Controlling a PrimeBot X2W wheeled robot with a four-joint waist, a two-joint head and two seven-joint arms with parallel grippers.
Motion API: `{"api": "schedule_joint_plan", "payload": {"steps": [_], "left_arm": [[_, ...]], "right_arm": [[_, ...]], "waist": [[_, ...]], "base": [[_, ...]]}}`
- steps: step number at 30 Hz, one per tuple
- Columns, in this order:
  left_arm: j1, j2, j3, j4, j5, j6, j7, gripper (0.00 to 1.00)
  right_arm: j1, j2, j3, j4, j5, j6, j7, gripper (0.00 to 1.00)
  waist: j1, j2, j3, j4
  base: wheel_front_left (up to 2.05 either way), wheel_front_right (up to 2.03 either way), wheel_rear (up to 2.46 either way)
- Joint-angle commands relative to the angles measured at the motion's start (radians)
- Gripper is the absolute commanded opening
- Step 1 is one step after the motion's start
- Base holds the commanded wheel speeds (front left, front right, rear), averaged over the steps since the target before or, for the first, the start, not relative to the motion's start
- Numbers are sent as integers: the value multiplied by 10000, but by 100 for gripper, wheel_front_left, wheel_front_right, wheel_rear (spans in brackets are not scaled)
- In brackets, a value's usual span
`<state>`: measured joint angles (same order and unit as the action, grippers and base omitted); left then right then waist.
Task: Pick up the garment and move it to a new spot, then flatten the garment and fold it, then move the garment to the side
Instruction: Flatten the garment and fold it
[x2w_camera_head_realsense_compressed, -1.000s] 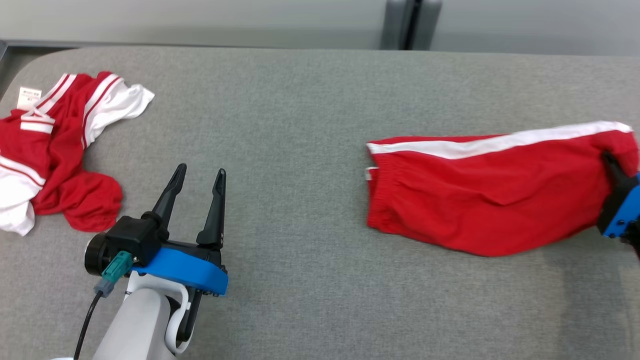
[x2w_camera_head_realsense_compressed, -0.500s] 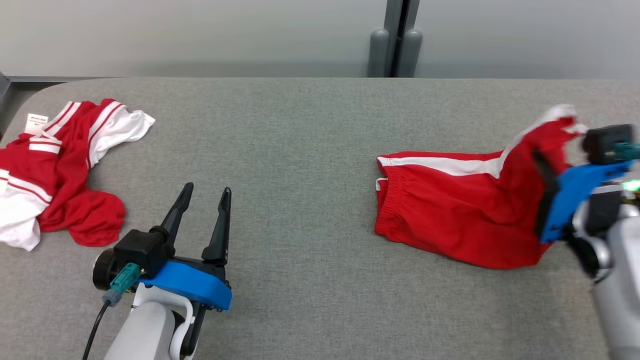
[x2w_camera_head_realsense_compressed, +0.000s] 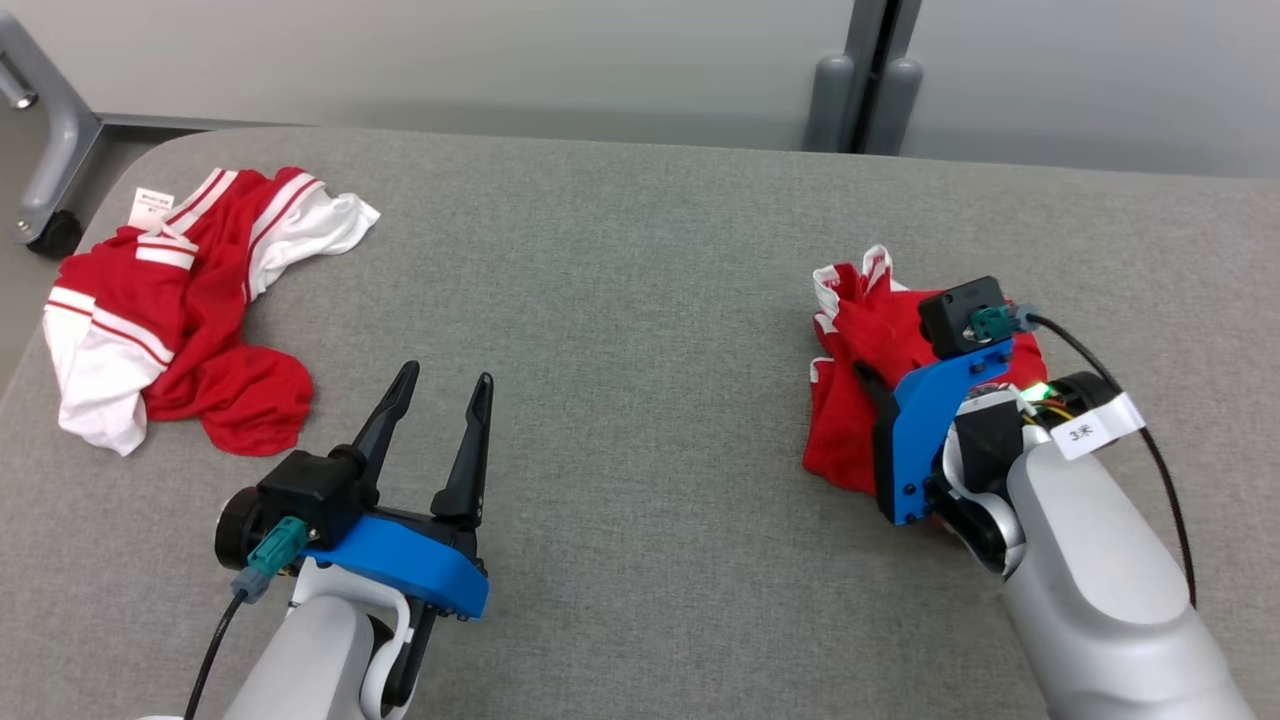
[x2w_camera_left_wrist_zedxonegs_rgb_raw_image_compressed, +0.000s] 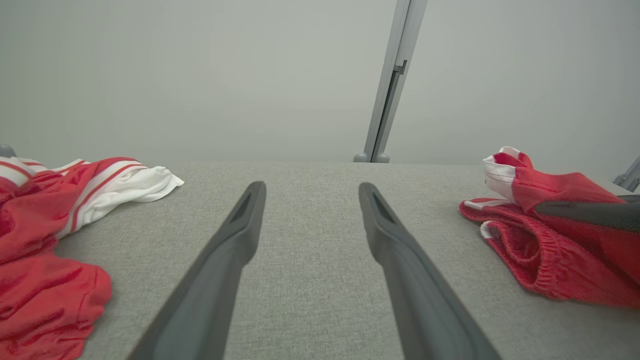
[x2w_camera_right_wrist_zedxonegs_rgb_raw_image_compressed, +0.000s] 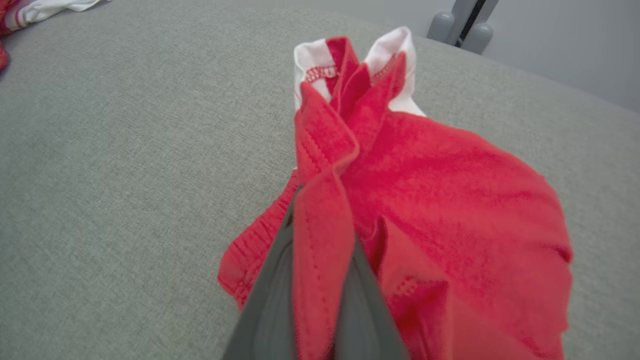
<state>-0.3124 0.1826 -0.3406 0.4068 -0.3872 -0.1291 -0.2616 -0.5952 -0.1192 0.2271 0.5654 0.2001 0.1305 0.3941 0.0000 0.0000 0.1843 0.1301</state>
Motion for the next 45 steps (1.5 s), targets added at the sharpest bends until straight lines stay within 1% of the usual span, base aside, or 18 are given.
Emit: {"api": "schedule_joint_plan", "payload": {"steps": [1,4,8,11,14,15,16,18,21,22,23,24,29,34,37,41,43,45], "left_arm": [[-134,-7,-57,-7,-33,-11,-50,100],[-139,7,-25,-16,-39,-11,-50,100],[26,37,75,-20,0,-11,-50,100],[186,113,229,5,23,-11,-50,100],[209,153,285,10,57,-11,-50,100],[245,180,345,46,122,-11,-50,100],[249,187,346,51,120,-11,-50,100],[197,200,292,55,164,-11,-50,100],[138,218,238,86,175,-11,-50,100],[114,223,212,99,172,-11,-50,100],[89,240,191,105,162,-11,-50,100],[68,260,174,114,157,-11,-50,100],[-47,345,88,125,93,-11,-50,100],[24,377,90,135,91,-11,-50,100],[96,390,134,129,76,-7,-50,100],[319,427,249,105,24,80,-50,100],[429,443,316,95,15,97,-50,100],[557,434,427,76,-43,142,-50,100]], "right_arm": [[-132,151,22,235,-43,5,-100,100],[-192,346,147,318,403,5,-342,100],[-55,405,215,-447,1749,5,-846,100],[241,-121,31,-1294,2296,3,-1252,100],[464,-562,-301,-1711,2165,3,-1470,100],[929,-1066,-1070,-1907,1768,6,-1693,100],[1087,-1233,-1336,-1861,1585,5,-1722,100],[1360,-1443,-1679,-1692,1156,5,-1840,100],[1595,-1485,-1900,-1421,771,5,-1980,100],[1676,-1472,-1947,-1271,594,5,-2087,47],[1711,-1475,-1975,-1101,389,5,-2190,2],[1733,-1504,-1820,-938,116,5,-2281,0],[1378,-1081,-868,-35,-367,5,-2547,0],[1185,-575,585,538,328,5,-2125,0],[1400,-470,1661,155,1240,5,-1795,0],[1835,-647,3000,-891,2626,5,-1380,0],[2031,-822,3300,-1460,3203,3,-1438,0],[2249,-968,3357,-1952,3463,5,-1685,0]], "waist": [[0,0,82,135],[0,0,101,195],[0,0,2,171],[0,0,-150,57],[0,0,-250,-20],[0,0,-414,-113],[0,0,-445,-133],[0,0,-486,-152],[0,0,-526,-162],[0,0,-536,-165],[0,0,-536,-175],[0,0,-529,-196],[0,0,-500,-219],[0,0,-539,-230],[0,0,-593,-260],[0,0,-725,-421],[0,0,-800,-522],[0,0,-894,-644]], "base": [[0,0,0],[0,0,0],[0,0,0],[0,0,0],[0,0,0],[0,0,0],[0,0,0],[0,0,0],[0,0,0],[0,0,0],[0,0,0],[0,0,0],[0,0,0],[0,0,0],[0,0,0],[0,0,0],[0,0,0],[0,0,0]]}}
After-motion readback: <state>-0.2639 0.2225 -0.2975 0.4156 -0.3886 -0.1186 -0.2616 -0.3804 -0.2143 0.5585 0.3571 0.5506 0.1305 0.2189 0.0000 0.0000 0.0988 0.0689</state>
